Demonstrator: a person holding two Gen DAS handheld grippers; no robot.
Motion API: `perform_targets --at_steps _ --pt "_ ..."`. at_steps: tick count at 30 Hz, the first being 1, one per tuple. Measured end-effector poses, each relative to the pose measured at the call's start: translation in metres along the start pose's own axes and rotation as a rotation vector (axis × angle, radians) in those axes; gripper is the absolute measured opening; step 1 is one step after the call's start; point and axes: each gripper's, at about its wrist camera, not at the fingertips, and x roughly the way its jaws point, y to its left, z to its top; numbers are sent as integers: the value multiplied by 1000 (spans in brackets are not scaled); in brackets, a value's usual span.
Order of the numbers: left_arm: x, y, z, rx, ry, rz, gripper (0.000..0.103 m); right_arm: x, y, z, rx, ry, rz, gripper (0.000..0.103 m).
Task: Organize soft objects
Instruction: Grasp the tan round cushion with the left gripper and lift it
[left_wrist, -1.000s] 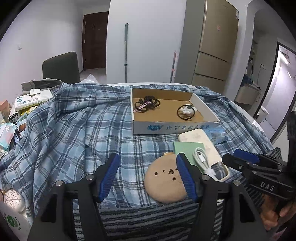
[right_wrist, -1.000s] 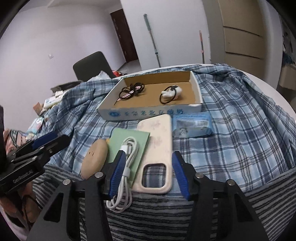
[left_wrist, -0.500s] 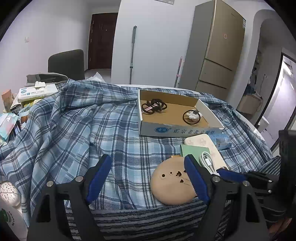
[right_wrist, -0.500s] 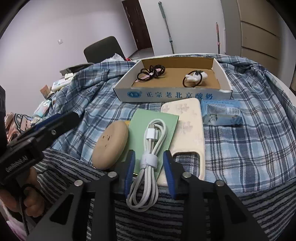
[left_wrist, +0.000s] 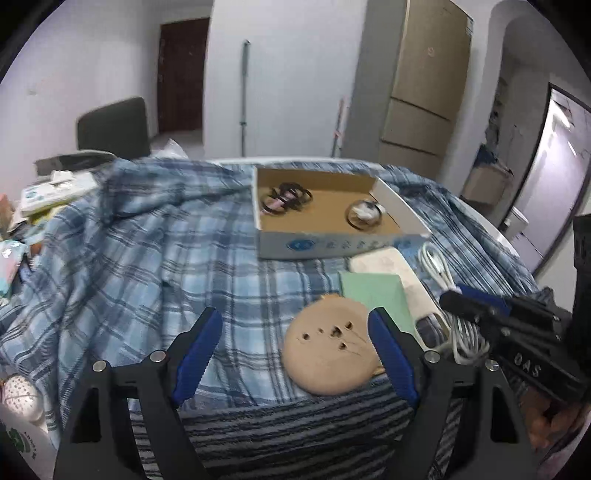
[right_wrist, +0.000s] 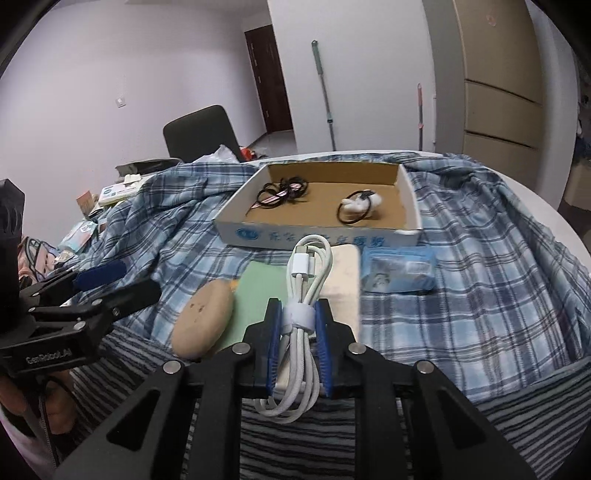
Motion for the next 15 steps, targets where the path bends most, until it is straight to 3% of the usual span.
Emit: perform_targets --at_steps 8,15 --pt "32 3 5 -9 187 -154 83 6 -23 -6 55 17 -11 18" --pt "53 3 6 -8 270 -181 83 11 -28 -9 69 27 2 18"
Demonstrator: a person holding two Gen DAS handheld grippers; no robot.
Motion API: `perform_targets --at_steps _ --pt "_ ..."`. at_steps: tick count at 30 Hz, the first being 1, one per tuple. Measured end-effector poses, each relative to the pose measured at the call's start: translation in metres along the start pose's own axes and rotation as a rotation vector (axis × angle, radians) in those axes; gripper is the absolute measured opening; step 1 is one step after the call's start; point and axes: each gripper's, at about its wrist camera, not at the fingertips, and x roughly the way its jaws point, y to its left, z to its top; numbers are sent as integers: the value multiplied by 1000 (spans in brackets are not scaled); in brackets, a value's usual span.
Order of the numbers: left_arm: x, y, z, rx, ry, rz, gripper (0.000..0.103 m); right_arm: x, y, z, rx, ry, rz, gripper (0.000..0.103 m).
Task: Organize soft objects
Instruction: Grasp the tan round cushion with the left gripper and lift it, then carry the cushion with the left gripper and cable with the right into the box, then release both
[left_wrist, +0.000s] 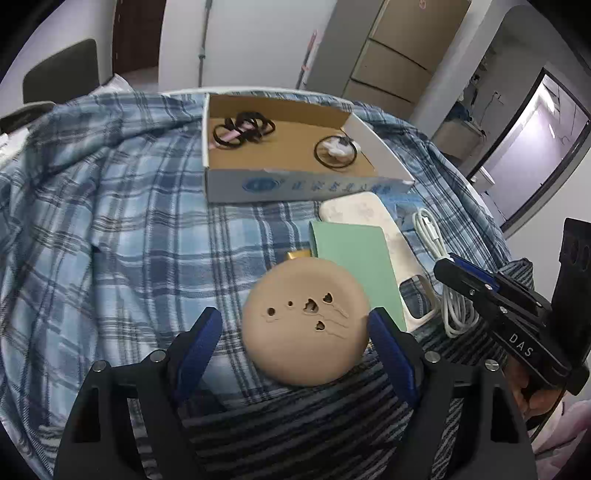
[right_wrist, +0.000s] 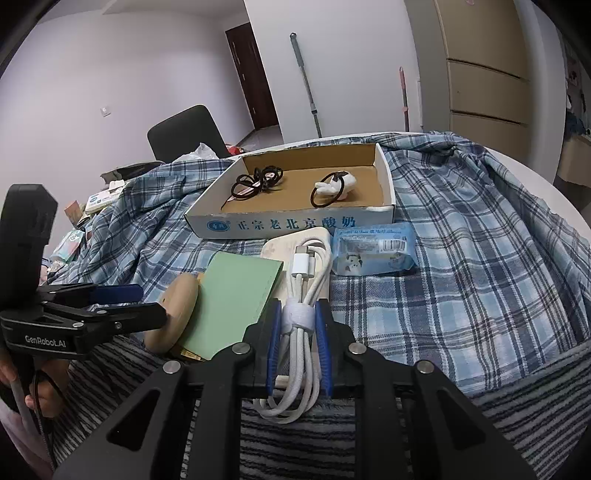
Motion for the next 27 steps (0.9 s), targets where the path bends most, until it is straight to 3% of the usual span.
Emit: perform_targets --at_steps 8,17,19,22,27 --pt "15 6 4 -38 55 -55 85 3 -4 -2 17 8 20 18" --pt "22 -1 1 5 70 -19 85 5 -4 -2 18 12 24 18" --pt "18 -2 0 -6 42 -4 78 5 -5 -2 17 10 23 18" --pt "-2 -14 -3 52 -54 74 78 3 -4 -2 16 6 22 18" --pt "-29 -33 -9 108 -148 113 78 -1 -3 -2 15 -6 27 18"
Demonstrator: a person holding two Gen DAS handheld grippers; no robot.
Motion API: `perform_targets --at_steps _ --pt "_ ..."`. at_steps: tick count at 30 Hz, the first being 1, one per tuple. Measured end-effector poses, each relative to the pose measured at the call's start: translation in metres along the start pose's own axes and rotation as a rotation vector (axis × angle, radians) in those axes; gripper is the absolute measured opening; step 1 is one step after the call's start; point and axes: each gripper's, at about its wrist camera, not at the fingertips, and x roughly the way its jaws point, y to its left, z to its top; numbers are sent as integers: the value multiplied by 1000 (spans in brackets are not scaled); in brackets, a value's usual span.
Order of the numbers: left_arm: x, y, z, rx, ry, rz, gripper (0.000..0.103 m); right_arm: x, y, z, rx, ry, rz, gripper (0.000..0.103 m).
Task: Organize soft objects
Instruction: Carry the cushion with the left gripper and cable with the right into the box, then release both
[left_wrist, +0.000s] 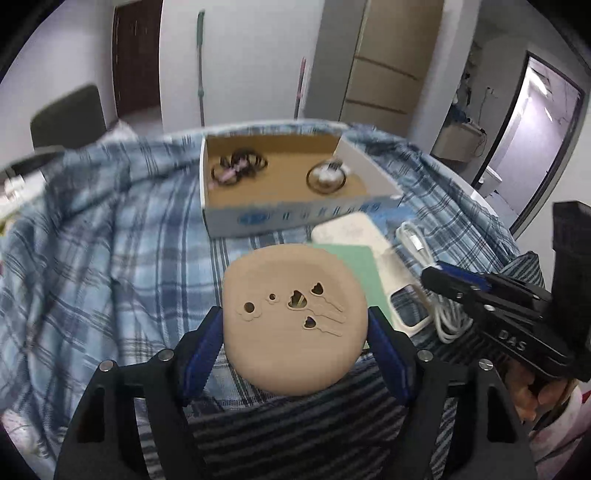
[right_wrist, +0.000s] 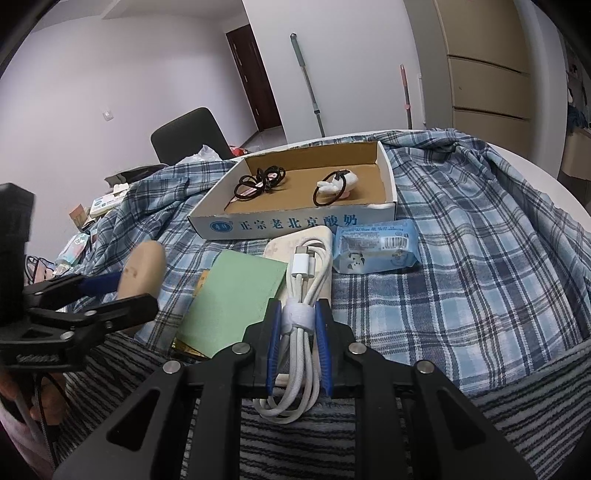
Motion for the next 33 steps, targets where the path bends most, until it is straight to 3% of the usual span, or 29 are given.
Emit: perform_targets --at_steps 6,15,22,26,33 --pt "-38 -20 16 58 -121 35 78 -10 4 7 -16 -20 -4 18" --pt "-72 -20 58 65 -292 116 78 -49 19 47 -147 -162 -34 18" --pt "-79 -19 105 47 -369 163 78 -70 19 107 -182 -276 -7 18" --pt "-74 -19 139 33 -400 172 78 -68 21 140 -208 -355 -54 18" --pt "-45 -13 174 5 -382 171 79 -33 5 173 -158 -357 -71 18"
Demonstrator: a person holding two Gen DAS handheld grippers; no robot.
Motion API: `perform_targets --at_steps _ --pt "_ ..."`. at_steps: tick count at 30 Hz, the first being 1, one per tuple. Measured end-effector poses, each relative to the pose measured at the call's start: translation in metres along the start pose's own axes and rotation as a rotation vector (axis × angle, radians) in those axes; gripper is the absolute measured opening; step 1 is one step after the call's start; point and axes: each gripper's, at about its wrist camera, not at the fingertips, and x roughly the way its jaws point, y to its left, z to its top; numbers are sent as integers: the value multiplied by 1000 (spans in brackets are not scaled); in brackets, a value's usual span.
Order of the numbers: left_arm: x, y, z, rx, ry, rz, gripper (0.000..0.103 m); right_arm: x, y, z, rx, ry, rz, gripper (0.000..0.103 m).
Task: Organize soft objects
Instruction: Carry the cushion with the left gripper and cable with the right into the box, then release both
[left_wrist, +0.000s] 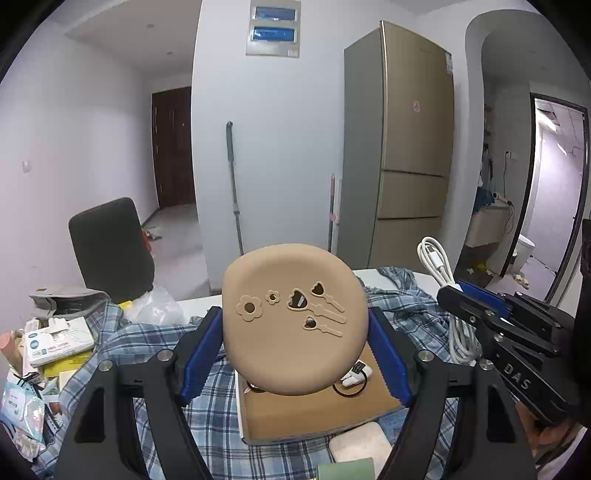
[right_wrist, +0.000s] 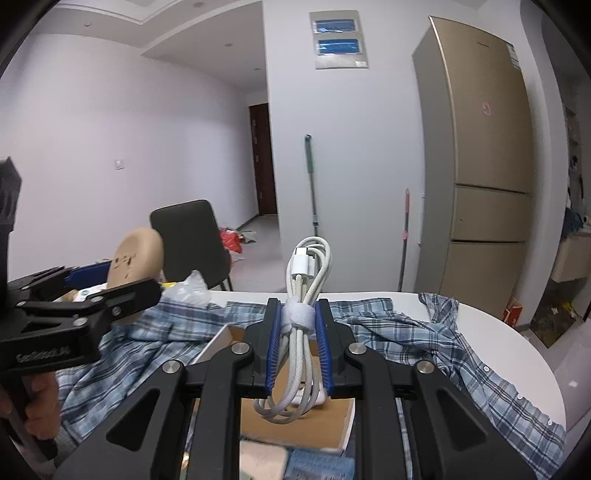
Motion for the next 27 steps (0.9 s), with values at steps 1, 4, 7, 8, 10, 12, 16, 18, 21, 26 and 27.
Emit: perform_targets --at_steps 1,4,7,8,10,12,16,18,21,26,27 --pt "5 -1 0 1 7 0 79 6 -3 -2 7 5 -6 18" --pt "22 -1 -7 4 39 -6 79 22 -8 -11 28 38 -13 18" --pt "38 -1 -15 5 73 -3 79 41 -12 -24 32 97 -40 18" --pt "46 0 -19 0 90 -4 79 48 -12 -29 35 114 -43 18" --pt "58 2 -27 -4 116 -4 79 59 -12 -37 31 154 -30 18" --pt "67 1 -36 15 128 7 80 68 -12 -45 27 186 -27 18" --pt "92 2 -54 27 201 -9 80 84 -15 -57 29 240 -21 18" --pt "102 4 -61 28 222 1 80 92 -16 -64 35 273 -22 18" --pt "112 4 -70 44 240 14 81 102 -19 -74 47 318 -15 18" --pt "126 8 -77 21 280 1 81 108 -19 -82 60 354 11 18" --pt "127 9 -78 19 285 4 83 108 -19 -82 51 349 7 18"
